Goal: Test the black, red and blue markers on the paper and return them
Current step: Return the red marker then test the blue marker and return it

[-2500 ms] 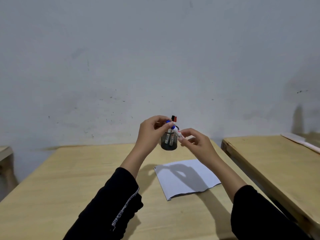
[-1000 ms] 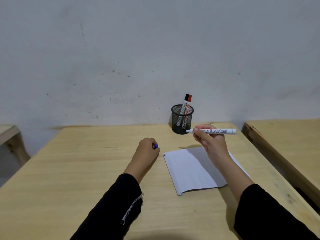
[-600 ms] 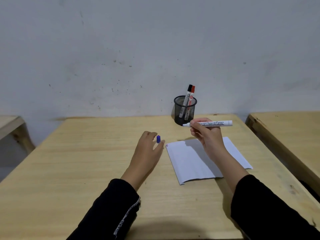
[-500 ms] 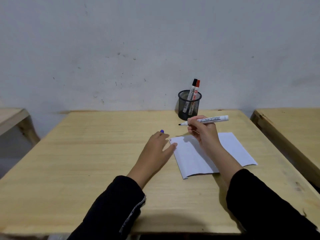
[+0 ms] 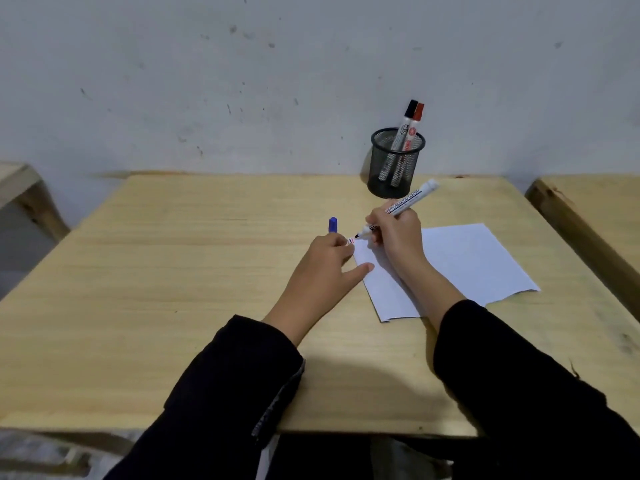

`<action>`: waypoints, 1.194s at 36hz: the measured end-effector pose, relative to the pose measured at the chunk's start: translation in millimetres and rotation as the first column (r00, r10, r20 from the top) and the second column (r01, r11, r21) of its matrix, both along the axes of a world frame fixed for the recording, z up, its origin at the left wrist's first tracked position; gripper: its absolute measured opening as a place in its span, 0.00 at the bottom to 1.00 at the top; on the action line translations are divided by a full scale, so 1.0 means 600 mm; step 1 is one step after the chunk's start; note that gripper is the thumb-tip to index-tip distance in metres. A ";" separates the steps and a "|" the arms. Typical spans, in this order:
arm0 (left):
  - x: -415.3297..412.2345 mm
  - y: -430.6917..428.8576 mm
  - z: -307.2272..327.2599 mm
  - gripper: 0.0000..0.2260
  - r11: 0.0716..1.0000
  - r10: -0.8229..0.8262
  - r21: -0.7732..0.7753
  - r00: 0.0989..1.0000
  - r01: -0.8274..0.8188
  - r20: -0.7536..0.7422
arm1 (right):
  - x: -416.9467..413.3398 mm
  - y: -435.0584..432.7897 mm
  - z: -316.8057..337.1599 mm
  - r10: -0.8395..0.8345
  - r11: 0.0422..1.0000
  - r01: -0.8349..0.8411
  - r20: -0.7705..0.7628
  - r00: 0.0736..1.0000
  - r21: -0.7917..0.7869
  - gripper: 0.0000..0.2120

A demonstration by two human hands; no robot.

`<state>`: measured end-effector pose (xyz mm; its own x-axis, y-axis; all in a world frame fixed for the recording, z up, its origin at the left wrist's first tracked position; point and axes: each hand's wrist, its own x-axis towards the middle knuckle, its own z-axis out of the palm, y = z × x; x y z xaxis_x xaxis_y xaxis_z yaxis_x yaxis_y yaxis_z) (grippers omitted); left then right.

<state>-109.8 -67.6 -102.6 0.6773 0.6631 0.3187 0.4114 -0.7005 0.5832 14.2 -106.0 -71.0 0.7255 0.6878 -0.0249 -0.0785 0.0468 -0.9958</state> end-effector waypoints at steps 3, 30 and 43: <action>0.000 0.001 -0.004 0.15 1.000 0.002 -0.009 1.000 -0.002 -0.003 | -0.002 -0.001 -0.005 0.002 1.000 -0.001 0.042 0.999 -0.027 0.09; 0.001 0.000 -0.007 0.16 1.000 -0.003 -0.012 1.000 0.002 -0.022 | 0.007 0.002 -0.013 -0.010 0.998 0.014 0.068 0.998 -0.062 0.09; -0.005 0.009 0.019 0.18 0.990 0.098 -0.120 0.982 -0.080 0.159 | 0.036 -0.027 0.036 0.010 0.979 0.045 -0.265 0.964 0.199 0.10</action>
